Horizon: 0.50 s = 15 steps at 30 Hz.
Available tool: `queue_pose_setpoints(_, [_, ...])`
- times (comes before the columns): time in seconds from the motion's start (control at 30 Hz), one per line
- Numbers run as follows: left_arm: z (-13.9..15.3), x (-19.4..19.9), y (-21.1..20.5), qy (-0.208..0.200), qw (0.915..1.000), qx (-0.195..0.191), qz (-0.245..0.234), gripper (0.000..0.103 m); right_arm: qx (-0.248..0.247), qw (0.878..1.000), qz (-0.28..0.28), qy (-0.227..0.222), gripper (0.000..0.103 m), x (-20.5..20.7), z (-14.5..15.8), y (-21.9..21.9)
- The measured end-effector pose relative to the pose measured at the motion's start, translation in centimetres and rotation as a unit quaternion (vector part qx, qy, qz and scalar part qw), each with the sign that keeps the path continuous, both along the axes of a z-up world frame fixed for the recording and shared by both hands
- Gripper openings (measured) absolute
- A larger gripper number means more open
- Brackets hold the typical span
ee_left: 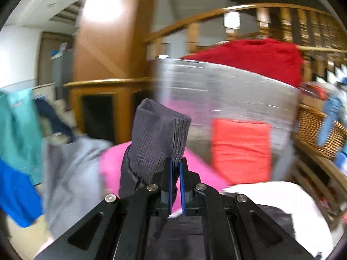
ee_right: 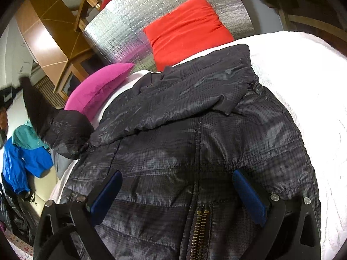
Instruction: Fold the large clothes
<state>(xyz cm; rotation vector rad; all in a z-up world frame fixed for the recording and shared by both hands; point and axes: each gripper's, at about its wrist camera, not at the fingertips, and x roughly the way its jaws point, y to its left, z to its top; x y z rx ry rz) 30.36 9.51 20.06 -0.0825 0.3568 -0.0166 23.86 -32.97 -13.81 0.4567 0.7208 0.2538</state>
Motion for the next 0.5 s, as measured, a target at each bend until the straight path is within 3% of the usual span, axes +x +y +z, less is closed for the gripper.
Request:
queue_pose_setpoints(0.13, [-0.8,1.0,-9.4,0.009,0.9971,0.011,-0.075,0.006,0.020,1.000,0.003,-0.009,0.103,-0.2,0.0,-0.7])
queue_pose_setpoints(0.2, [-3.0,2.2,-14.1,0.032,0.9937,0.002,-0.108,0.006,0.031,0.999,0.003,-0.014,0.103,-0.3,0.0,-0.9])
queue_pose_setpoints(0.3, [-7.1,3.0,-20.3,0.070,0.9866,-0.006,-0.147,0.006,0.035,0.999,0.005,-0.015,0.103,-0.3,0.1,-1.1])
queue_pose_setpoints(0.43, [-14.9,5.5,-26.5,0.147,0.9744,-0.001,-0.170,0.010,0.044,0.999,0.005,-0.020,0.103,-0.4,0.1,-1.1])
queue_pose_setpoints(0.5, [-18.9,6.7,-28.3,0.204,0.9622,0.009,-0.180,0.027,0.047,0.999,0.006,-0.021,0.103,-0.5,0.0,-1.2])
